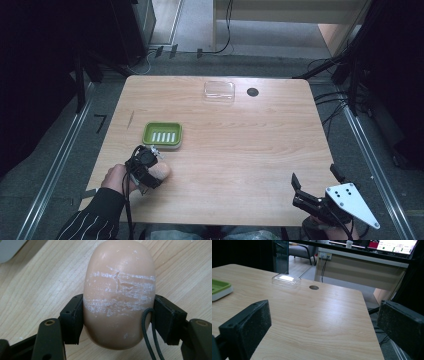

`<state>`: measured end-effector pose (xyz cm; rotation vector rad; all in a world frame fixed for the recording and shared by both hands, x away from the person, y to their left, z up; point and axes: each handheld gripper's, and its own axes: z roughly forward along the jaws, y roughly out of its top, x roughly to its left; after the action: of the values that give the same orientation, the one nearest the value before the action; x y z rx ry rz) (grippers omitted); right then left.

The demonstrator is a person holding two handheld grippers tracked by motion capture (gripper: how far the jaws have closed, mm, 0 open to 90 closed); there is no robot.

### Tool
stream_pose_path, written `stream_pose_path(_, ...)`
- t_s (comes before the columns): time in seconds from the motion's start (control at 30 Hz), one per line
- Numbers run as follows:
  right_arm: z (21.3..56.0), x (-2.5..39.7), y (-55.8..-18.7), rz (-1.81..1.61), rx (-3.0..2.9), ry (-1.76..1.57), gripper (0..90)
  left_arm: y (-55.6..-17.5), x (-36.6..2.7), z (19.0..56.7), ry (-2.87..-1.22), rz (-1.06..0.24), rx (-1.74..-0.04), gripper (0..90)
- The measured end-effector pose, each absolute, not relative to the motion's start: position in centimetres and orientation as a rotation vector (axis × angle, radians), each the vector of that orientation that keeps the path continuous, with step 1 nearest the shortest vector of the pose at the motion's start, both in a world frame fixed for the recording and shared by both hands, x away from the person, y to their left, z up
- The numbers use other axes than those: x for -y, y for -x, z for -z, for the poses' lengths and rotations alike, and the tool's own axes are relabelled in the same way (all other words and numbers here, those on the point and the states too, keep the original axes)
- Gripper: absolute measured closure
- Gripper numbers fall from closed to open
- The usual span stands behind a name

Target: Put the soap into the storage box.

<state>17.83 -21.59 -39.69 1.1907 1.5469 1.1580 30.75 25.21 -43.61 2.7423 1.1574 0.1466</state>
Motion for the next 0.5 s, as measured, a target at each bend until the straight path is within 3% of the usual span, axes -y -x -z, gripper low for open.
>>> stream_pose_path(0.5, 39.69, 21.57, -17.84, -1.159, -1.548, -1.191, 0.0, -31.61, -25.35, 43.06, -2.743, -0.151, -1.15, 32.9)
